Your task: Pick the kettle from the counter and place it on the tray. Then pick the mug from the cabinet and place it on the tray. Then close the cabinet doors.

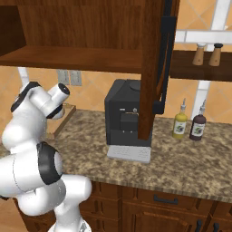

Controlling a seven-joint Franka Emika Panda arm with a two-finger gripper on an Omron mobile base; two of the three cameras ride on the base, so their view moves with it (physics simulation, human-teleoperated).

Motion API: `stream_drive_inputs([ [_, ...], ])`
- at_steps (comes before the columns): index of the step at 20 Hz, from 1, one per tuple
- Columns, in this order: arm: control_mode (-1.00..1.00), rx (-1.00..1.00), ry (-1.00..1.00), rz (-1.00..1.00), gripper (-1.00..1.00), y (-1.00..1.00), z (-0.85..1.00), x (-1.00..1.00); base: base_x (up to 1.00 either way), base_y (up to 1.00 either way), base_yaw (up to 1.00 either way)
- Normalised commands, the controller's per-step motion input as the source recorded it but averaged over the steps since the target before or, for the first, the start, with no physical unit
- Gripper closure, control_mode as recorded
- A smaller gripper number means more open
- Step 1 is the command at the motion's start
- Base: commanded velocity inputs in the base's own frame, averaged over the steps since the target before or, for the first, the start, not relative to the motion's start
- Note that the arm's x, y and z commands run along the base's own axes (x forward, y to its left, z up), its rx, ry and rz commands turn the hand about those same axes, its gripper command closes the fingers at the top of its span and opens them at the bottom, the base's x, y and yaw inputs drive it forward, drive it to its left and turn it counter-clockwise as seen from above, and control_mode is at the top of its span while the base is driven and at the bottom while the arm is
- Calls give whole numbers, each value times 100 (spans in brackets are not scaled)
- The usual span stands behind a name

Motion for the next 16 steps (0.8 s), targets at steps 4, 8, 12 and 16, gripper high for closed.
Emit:
stream_drive_inputs([
  [4,-100,0,1,1,100,14,-58,48,0,0,0],
  [8,-100,0,0,0,100,0,-29,45,0,0,0],
  [12,-100,0,0,0,100,0,-16,45,0,0,0],
  [16,-100,0,0,-1,100,6,-5,39,0,0,0],
])
